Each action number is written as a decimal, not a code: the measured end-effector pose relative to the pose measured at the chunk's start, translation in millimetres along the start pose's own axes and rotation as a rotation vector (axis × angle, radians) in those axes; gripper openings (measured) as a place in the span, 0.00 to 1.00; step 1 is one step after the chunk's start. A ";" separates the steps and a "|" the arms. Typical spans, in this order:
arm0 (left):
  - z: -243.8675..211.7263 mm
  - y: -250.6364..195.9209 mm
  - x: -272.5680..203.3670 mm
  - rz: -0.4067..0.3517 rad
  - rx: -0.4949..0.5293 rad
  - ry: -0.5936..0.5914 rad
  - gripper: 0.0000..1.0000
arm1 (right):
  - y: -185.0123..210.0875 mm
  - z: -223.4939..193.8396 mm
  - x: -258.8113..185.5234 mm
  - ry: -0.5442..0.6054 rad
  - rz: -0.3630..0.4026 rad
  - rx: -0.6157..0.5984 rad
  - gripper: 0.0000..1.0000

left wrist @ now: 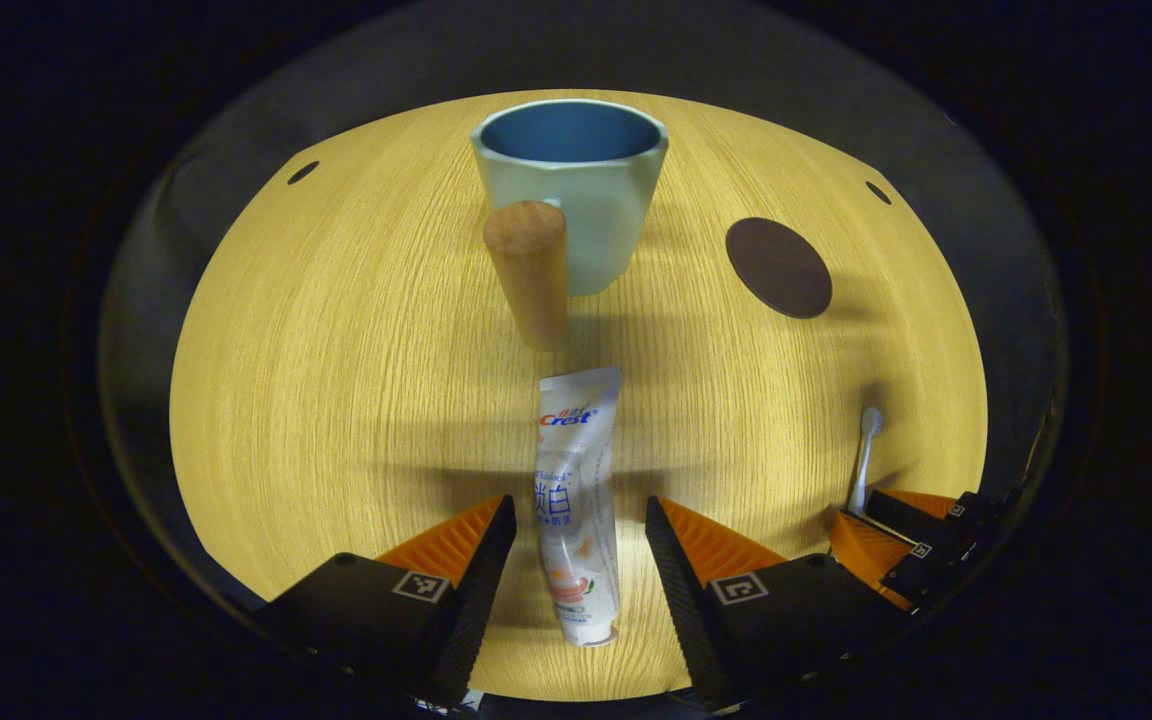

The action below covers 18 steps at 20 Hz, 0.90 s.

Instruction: Put the toothbrush and toothpaste on the desktop into the cup, then pick up the cup and place it on the coaster on the desktop.

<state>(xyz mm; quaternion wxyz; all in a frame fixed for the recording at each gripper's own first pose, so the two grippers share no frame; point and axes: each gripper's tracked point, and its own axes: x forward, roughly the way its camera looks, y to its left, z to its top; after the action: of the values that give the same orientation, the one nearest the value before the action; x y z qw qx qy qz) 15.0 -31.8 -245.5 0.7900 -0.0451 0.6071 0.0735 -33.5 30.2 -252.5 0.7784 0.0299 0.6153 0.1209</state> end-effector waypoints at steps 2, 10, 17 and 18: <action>-1.4 -2.4 4.6 0.009 -0.012 0.021 0.49 | 3.5 1.2 -0.5 -0.003 0.007 -0.016 0.33; 6.1 -16.0 7.2 -0.062 -0.047 -0.043 0.12 | 14.9 8.5 0.2 -0.056 0.116 0.053 0.05; 16.3 -22.8 -4.9 -0.154 0.009 -0.130 0.09 | 19.0 10.6 -8.3 -0.167 0.182 0.106 0.05; 14.5 -21.9 -3.8 -0.153 0.028 -0.145 0.10 | 18.3 12.4 -10.3 -0.184 0.188 0.111 0.05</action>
<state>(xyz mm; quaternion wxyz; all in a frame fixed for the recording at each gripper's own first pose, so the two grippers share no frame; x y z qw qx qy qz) 31.6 -51.3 -238.5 0.8357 -0.0748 0.5441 0.0072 -26.5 46.9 -236.2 0.8139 0.1410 0.5417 0.1558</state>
